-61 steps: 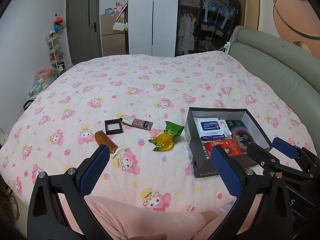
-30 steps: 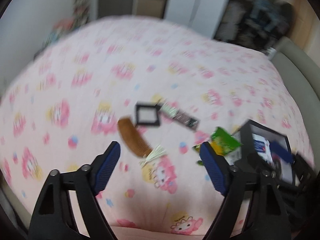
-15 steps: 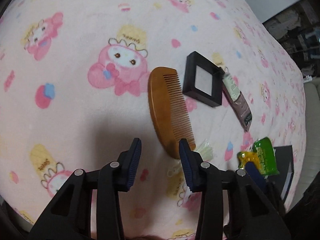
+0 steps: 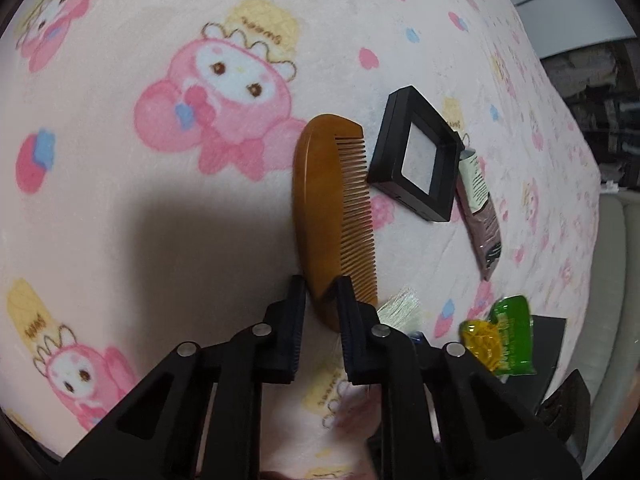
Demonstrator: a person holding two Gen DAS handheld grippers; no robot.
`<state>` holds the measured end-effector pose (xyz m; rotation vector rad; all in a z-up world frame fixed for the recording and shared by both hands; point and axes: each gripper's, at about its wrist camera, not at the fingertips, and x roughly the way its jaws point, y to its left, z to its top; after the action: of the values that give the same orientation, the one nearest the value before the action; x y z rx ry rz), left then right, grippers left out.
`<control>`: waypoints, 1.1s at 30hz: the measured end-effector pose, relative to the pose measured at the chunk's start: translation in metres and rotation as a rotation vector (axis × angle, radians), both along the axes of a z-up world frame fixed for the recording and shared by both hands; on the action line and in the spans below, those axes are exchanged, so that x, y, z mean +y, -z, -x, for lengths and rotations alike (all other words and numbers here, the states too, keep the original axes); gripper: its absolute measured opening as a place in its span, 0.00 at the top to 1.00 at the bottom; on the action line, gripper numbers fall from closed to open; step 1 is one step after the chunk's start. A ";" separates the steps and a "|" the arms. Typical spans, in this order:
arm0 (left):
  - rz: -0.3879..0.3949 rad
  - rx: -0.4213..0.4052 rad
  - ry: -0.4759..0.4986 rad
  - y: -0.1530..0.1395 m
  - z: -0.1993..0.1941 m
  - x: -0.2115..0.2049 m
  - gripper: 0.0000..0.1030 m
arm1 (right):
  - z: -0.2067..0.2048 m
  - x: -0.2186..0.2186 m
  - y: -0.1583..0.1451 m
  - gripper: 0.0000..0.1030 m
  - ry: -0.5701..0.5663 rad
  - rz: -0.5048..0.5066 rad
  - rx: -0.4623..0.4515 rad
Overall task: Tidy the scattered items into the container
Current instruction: 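Close the left gripper on the wooden comb's edge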
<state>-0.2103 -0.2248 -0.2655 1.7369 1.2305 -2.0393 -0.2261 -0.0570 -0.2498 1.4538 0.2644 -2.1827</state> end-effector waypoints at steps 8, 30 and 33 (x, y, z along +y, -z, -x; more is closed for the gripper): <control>-0.117 0.007 0.075 0.003 -0.007 0.028 0.91 | -0.004 0.037 -0.034 0.76 0.128 0.016 0.077; 0.120 0.090 0.027 -0.013 0.033 -0.047 0.73 | -0.011 -0.038 0.027 0.66 -0.006 0.149 -0.156; 0.157 0.076 0.062 -0.016 0.029 -0.037 0.77 | -0.010 -0.041 0.026 0.71 0.009 0.134 -0.107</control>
<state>-0.2390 -0.2621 -0.2492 1.6599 1.0167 -2.1908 -0.2159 -0.0979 -0.2756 1.4931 0.0728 -2.0789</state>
